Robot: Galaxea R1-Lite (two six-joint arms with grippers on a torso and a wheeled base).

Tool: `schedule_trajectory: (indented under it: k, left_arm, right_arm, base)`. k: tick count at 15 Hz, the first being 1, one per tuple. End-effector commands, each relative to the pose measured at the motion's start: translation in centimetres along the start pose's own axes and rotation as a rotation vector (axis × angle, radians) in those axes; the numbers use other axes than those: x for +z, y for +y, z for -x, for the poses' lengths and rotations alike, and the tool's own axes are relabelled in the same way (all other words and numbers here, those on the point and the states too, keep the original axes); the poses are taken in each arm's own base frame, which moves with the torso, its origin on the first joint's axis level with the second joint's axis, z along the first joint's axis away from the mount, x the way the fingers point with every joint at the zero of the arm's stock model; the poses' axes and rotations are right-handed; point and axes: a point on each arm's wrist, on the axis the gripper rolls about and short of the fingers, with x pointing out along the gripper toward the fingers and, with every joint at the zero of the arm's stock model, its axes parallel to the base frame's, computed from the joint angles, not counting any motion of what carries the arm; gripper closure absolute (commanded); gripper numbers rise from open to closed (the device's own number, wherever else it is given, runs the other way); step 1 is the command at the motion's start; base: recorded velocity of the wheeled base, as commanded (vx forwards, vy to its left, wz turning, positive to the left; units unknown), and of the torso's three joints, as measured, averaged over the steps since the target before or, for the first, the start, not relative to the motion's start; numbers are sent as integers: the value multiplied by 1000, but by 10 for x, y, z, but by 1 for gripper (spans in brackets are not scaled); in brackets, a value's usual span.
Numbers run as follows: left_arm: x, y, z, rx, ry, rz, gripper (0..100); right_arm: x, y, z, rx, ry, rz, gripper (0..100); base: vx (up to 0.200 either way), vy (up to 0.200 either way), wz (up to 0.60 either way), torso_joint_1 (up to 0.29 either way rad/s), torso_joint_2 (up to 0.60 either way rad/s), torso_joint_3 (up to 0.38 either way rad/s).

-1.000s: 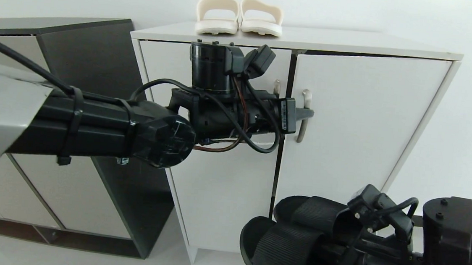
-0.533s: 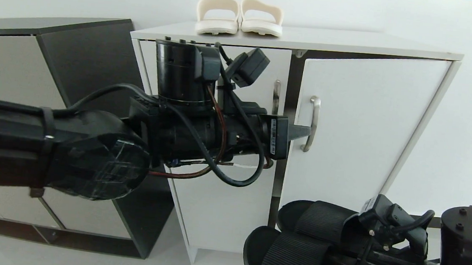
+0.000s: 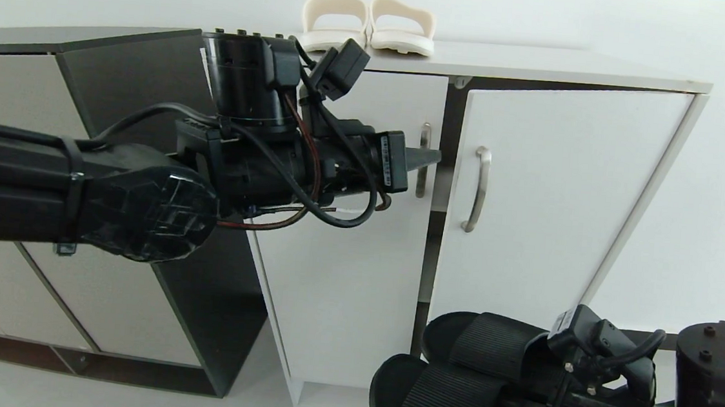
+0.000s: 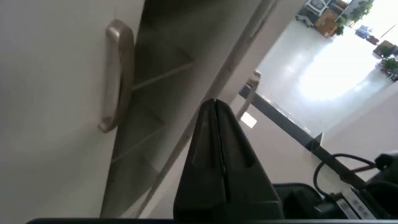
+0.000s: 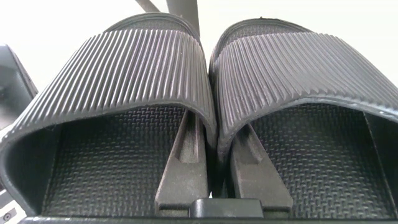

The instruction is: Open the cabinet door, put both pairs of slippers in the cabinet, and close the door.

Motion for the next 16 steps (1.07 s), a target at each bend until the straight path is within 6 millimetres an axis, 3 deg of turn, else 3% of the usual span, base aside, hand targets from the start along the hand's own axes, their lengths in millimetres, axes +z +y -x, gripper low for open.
schedule_trajectory:
  k: [1, 6, 11, 13, 16]
  left_arm:
    - [-1, 9, -16, 3, -3, 1, 100]
    - [-3, 12, -44, -20, -17, -7, 100]
    - [-2, 11, -47, -14, -32, -8, 100]
    - [-6, 0, -49, -20, -26, -3, 100]
    - [-20, -39, -56, -41, -28, -6, 100]
  right_arm:
    - [-2, 2, -1, 9, 9, 3, 100]
    - [-3, 2, -3, 9, 19, 3, 100]
    - [-5, 2, -6, 7, 29, 2, 100]
    - [-6, 3, -6, 13, 36, 5, 100]
    - [-7, 6, -6, 26, 40, 17, 100]
  base:
    - [0, 0, 0, 0, 0, 0]
    - [0, 0, 0, 0, 0, 0]
    - [0, 0, 0, 0, 0, 0]
    - [-200, 0, 0, 5, 2, 0]
    - [-200, 0, 0, 4, 5, 6]
